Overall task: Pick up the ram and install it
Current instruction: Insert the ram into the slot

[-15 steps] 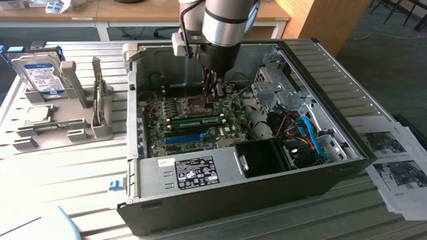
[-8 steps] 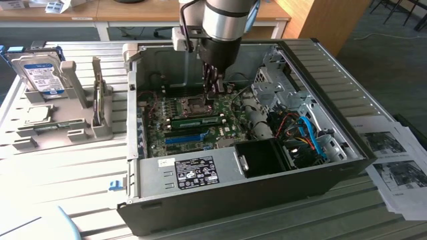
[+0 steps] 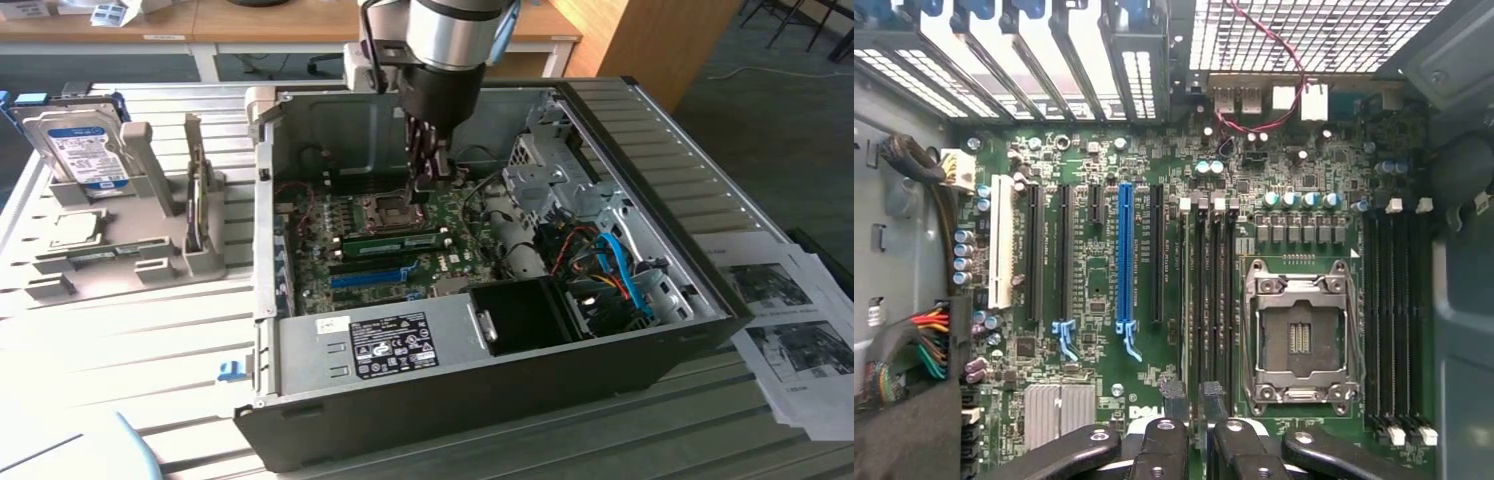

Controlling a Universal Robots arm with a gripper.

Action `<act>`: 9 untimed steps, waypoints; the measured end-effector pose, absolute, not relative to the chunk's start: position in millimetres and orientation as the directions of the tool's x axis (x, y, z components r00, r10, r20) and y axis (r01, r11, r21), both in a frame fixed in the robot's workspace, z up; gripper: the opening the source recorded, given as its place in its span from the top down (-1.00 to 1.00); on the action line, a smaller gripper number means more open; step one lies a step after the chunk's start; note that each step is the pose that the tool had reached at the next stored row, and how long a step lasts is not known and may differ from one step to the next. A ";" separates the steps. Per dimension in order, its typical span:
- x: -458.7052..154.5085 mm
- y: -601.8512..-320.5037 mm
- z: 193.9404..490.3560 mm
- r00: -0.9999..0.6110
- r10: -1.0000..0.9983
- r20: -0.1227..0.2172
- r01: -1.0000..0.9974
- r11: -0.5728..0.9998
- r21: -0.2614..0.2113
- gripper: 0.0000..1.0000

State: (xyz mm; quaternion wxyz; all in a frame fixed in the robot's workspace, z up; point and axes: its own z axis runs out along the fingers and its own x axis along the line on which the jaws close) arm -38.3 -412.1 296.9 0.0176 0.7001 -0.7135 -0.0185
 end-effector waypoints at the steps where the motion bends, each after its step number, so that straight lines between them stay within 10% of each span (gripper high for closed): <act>1: -38.3 -412.1 298.0 -0.019 -1.000 -0.001 -0.999 0.019 0.051 0.63; 9: -38.3 -412.1 309.8 -0.019 -1.000 -0.001 -0.999 0.019 0.051 0.63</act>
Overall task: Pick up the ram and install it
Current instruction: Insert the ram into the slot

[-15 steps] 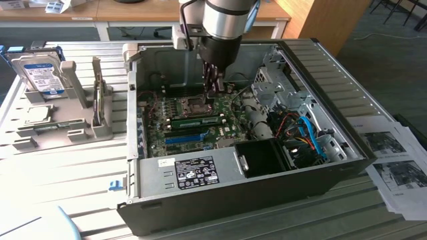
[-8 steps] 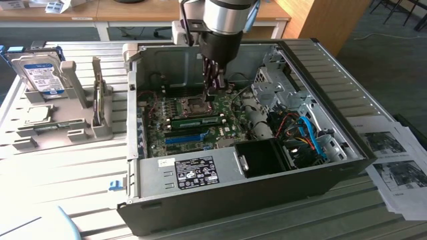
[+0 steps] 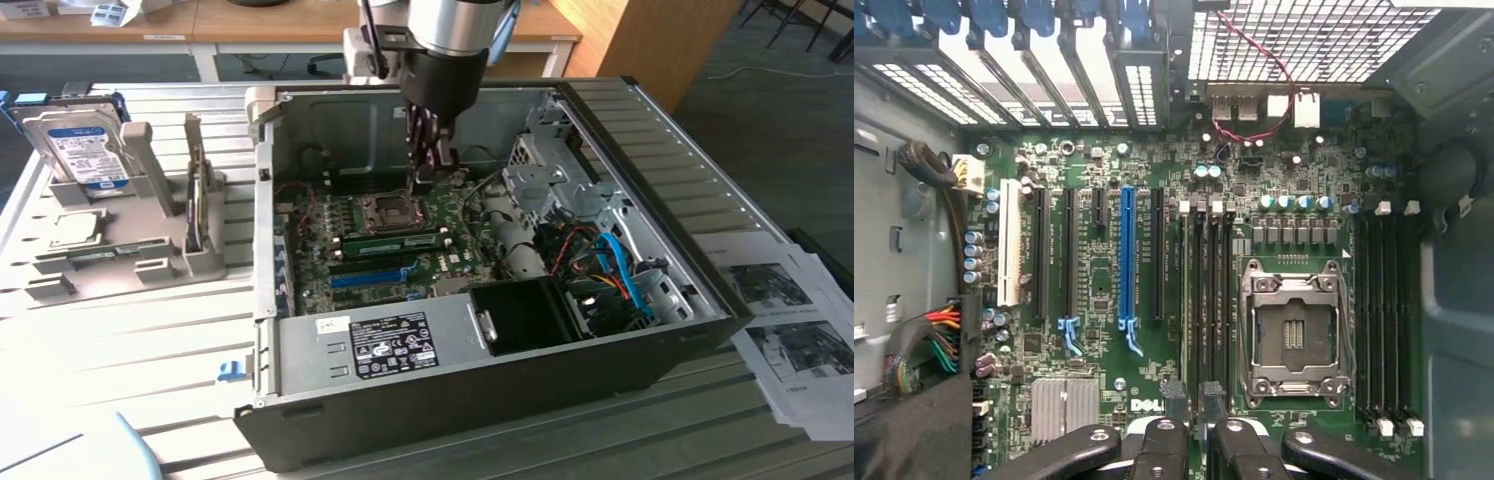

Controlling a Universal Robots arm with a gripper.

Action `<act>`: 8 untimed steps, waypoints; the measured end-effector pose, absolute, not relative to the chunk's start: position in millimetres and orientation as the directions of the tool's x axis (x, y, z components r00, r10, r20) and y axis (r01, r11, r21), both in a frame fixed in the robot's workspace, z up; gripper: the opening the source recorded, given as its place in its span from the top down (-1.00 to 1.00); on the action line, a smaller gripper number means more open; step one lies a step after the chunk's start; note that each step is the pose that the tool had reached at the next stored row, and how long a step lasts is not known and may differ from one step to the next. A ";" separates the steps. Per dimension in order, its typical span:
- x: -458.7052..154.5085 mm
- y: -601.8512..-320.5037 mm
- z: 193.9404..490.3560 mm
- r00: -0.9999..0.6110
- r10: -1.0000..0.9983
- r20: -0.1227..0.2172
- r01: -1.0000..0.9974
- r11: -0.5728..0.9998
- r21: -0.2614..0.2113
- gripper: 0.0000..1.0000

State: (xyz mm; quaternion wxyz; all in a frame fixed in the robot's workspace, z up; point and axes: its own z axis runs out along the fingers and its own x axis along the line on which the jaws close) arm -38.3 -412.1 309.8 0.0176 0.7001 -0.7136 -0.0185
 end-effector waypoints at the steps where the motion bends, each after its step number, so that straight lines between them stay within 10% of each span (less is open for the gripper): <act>1: -38.3 -412.1 310.8 -0.019 -1.000 -0.001 -0.999 0.019 0.051 0.63; 8: -38.3 -412.1 317.9 -0.019 -1.000 -0.001 -0.999 0.019 0.051 0.63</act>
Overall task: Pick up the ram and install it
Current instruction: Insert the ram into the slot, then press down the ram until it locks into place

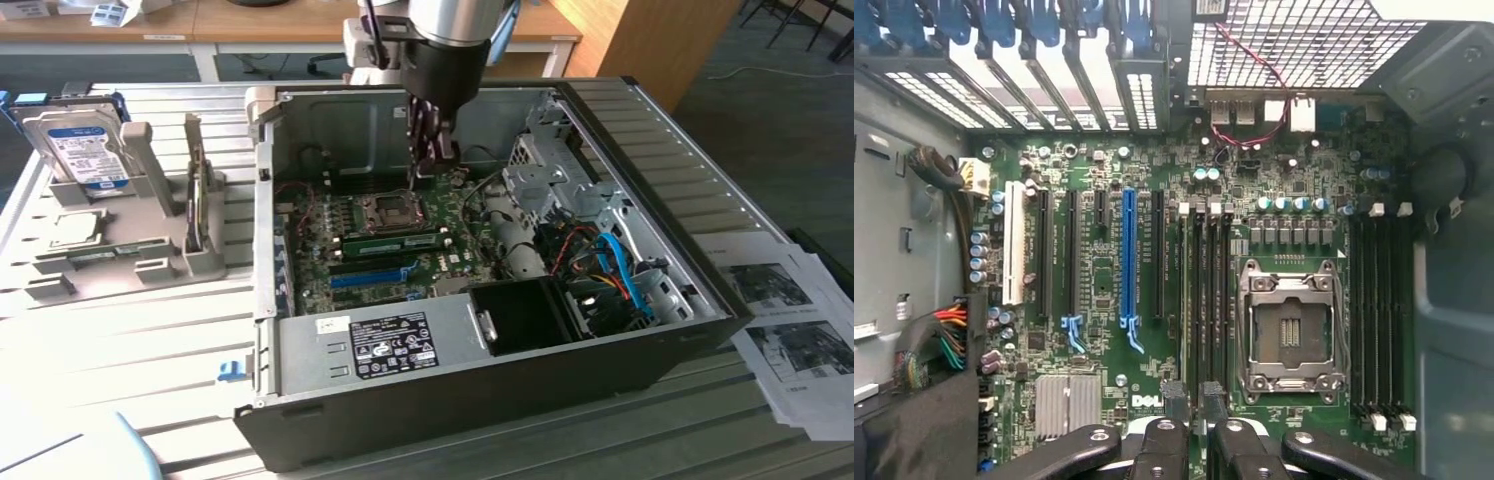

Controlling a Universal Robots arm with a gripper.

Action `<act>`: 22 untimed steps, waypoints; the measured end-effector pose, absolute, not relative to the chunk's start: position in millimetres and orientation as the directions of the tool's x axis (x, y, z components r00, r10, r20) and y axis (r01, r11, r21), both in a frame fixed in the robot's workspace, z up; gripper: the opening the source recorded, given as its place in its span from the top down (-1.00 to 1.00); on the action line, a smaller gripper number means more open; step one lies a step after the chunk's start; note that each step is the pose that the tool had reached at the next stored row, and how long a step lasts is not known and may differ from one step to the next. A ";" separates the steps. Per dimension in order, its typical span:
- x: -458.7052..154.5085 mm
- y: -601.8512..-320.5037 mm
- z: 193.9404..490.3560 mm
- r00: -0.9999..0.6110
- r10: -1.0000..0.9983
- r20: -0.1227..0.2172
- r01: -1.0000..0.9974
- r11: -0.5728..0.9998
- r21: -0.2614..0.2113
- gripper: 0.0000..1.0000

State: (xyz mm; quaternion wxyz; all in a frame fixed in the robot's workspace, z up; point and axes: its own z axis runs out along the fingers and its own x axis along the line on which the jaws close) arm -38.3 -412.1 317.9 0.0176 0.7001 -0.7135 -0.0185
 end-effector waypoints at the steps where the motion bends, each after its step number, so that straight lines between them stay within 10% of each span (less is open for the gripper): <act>1: -38.3 -412.1 318.8 -0.019 -1.000 -0.001 -0.999 0.019 0.051 0.63; 22: -38.3 -412.1 328.4 -0.019 -1.000 -0.001 -0.999 0.019 0.051 0.63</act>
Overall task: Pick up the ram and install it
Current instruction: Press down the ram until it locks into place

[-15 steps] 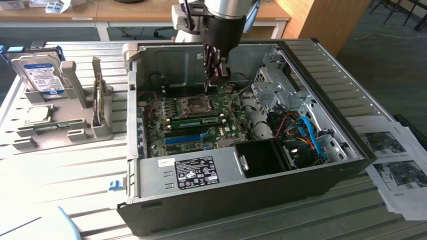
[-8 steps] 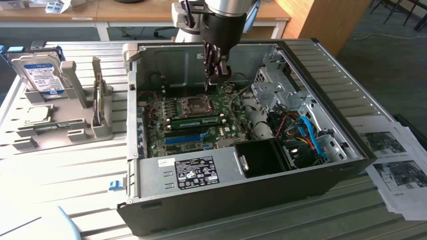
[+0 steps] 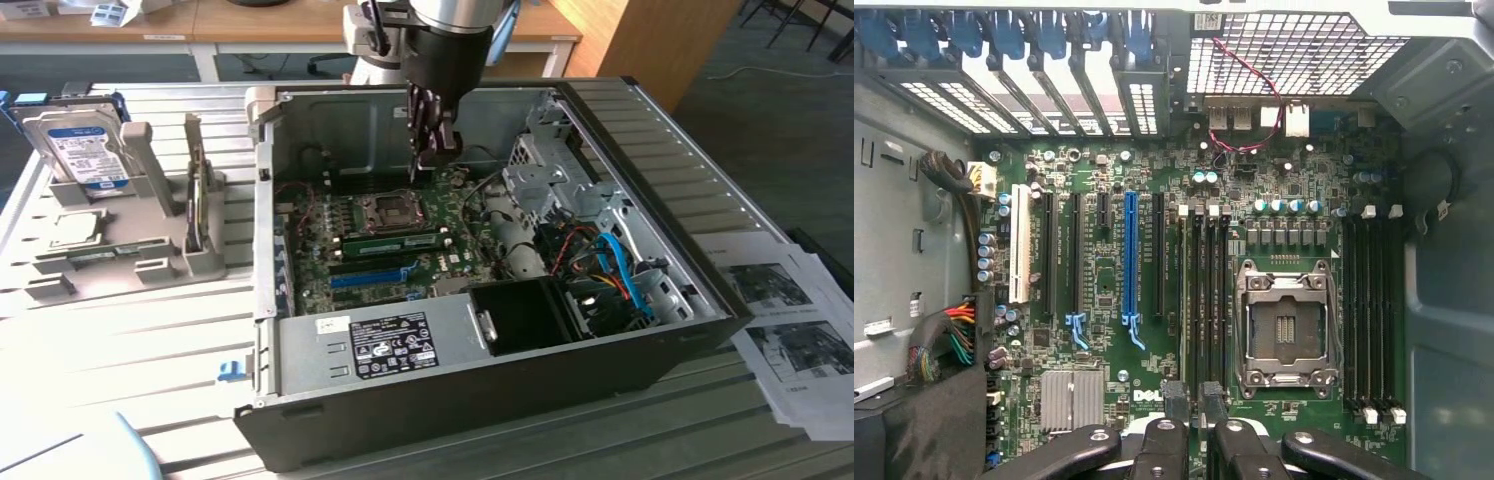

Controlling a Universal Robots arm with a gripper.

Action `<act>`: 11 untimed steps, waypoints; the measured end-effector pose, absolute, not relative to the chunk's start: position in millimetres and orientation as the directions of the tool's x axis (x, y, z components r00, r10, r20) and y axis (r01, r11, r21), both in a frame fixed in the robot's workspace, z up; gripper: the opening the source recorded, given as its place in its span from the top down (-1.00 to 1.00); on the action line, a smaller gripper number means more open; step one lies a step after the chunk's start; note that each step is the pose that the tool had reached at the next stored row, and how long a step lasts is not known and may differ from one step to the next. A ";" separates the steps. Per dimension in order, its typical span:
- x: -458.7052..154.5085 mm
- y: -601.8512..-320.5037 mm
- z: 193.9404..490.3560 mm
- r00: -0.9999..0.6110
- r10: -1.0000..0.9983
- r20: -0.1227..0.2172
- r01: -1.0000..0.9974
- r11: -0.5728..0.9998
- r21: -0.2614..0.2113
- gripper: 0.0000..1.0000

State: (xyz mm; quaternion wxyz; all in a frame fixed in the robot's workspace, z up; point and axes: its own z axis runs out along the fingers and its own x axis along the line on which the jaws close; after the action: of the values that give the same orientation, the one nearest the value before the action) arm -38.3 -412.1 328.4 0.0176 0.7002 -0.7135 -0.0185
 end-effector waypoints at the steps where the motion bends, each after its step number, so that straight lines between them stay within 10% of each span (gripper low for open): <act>1: -38.3 -412.1 328.4 -0.019 -1.000 -0.001 -0.999 0.019 0.051 0.63; 11: -38.3 -412.1 328.4 -0.019 -1.000 -0.001 -0.999 0.019 0.051 0.81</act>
State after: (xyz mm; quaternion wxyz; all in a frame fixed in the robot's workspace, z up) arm -38.3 -412.1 328.4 0.0175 0.7001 -0.7136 -0.0185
